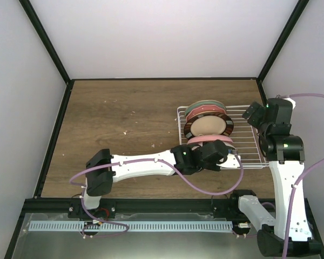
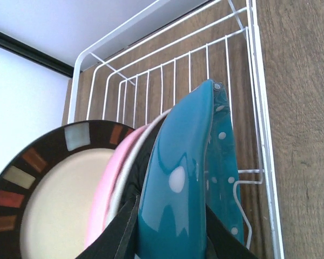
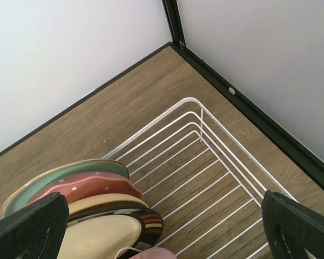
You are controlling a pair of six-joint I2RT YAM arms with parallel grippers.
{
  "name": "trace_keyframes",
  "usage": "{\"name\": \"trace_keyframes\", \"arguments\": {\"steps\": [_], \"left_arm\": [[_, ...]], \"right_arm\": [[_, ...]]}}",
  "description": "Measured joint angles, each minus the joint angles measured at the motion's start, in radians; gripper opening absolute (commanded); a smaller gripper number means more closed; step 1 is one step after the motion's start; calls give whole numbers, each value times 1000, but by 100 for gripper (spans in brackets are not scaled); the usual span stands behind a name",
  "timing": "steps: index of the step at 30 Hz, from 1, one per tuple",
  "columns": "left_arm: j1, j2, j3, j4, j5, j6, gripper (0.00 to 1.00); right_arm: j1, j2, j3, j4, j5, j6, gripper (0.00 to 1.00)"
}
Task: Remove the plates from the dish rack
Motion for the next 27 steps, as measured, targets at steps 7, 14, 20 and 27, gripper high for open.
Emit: {"name": "trace_keyframes", "arguments": {"steps": [7, 14, 20, 27], "left_arm": [[-1, -9, 38, -46, -3, -4, 4], [1, -103, 31, -88, 1, -4, 4], [-3, -231, 23, -98, 35, -10, 4], [-2, -364, -48, -76, 71, -10, 4]], "right_arm": [[0, -7, -40, 3, -26, 23, 100], [0, -11, -45, 5, -45, 27, 100], [0, -8, -45, 6, -59, 30, 100], [0, -4, -62, 21, -69, 43, 100]]}}
